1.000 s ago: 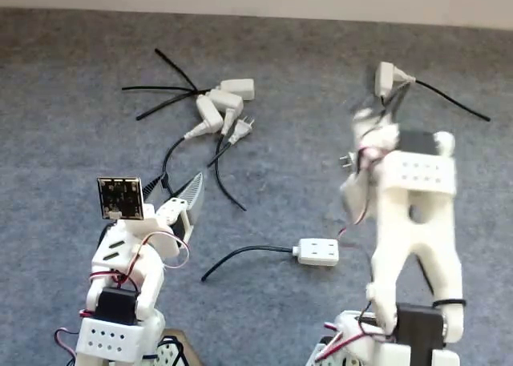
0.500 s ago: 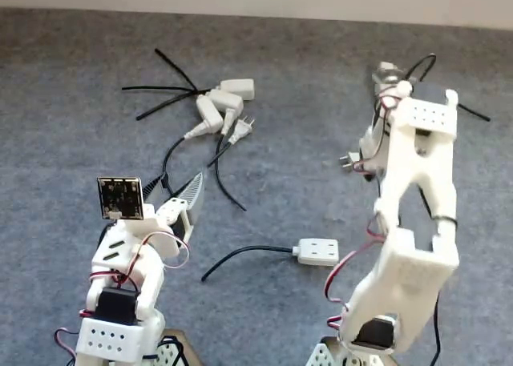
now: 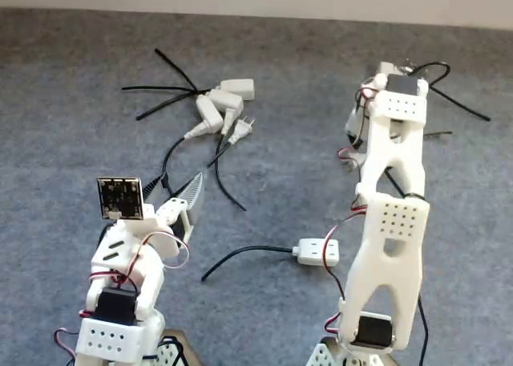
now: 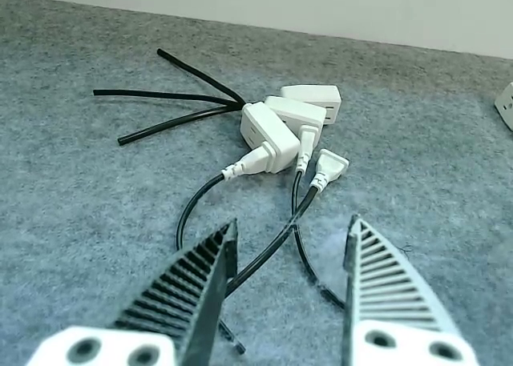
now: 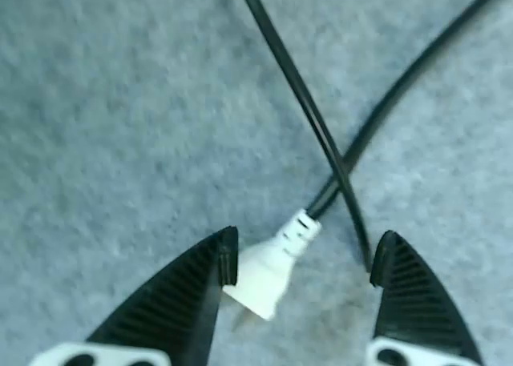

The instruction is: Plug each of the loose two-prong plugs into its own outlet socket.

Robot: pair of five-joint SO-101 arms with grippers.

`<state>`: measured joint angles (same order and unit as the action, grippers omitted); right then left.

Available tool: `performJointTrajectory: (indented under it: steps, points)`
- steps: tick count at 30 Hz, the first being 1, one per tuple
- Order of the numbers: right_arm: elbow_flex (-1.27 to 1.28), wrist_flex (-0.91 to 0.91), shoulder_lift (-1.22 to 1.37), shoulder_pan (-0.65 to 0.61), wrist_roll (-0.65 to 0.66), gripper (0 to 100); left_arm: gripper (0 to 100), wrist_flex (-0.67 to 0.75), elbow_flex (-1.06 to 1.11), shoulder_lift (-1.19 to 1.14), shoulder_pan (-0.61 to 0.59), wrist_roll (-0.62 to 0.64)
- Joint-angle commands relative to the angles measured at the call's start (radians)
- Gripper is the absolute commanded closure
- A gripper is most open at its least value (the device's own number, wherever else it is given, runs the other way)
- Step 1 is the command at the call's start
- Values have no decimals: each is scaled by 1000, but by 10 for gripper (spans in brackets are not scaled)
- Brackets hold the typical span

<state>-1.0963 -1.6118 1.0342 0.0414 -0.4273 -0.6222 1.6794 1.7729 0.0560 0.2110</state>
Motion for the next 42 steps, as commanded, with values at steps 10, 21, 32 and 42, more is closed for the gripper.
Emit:
performJointTrajectory:
  steps: [10,21,32,42]
  points:
    - [-157,-47,180,-7,-98,909,769,0,16,12,-7,-6]
    - [-328,-153,107,-13,226,988,769,0,16,10,-7,-6]
    - [-352,-153,-73,-7,442,991,769,0,16,10,-7,-6]
    - [-352,-154,-280,-4,724,991,769,0,16,10,-7,-6]
